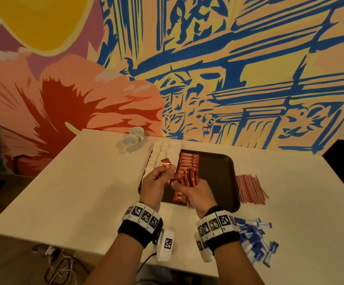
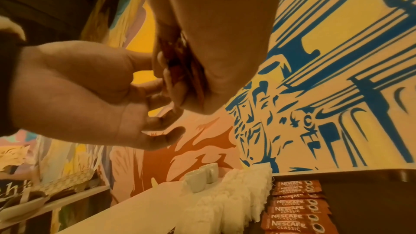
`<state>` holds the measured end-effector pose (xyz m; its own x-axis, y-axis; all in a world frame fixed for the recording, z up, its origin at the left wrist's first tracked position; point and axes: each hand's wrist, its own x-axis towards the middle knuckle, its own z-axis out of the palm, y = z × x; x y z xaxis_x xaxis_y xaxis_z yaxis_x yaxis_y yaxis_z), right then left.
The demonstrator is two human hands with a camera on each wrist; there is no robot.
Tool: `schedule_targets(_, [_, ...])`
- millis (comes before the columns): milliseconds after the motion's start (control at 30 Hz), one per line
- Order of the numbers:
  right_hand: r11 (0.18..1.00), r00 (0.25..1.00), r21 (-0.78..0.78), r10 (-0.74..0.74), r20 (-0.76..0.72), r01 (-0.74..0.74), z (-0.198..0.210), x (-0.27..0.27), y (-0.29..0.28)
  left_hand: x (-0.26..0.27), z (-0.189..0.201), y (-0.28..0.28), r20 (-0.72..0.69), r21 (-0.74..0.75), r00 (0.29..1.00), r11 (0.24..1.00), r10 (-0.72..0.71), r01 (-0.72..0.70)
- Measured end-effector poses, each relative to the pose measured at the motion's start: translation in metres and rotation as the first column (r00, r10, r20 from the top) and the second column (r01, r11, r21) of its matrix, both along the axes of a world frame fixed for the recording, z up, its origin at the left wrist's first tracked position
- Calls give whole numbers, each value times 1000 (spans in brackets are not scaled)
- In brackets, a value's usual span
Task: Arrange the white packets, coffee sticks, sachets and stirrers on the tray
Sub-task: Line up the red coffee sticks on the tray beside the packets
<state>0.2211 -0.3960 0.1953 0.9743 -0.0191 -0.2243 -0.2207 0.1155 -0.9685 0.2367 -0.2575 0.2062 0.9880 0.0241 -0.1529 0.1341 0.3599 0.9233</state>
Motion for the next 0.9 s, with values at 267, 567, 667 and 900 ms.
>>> schedule_targets(267, [987,989,-60,-150,-6,149,0,-4,-28,-1,-29,21,0,365,990,921,-143,134])
schedule_targets(567, [964,975,-249,-142,-173,96,-27,-22,-44,-17,-64,21,137,938,840,341,-525,60])
schedule_targets(667, [961,971,-266,-125,-202,68,-28,-26,-47,-17,-62,17,109,942,814,320,-571,98])
schedule_targets(900, [965,968,-257,-119,-220,60,-31,-20,-57,-8,-60,3,61,938,804,309,-591,155])
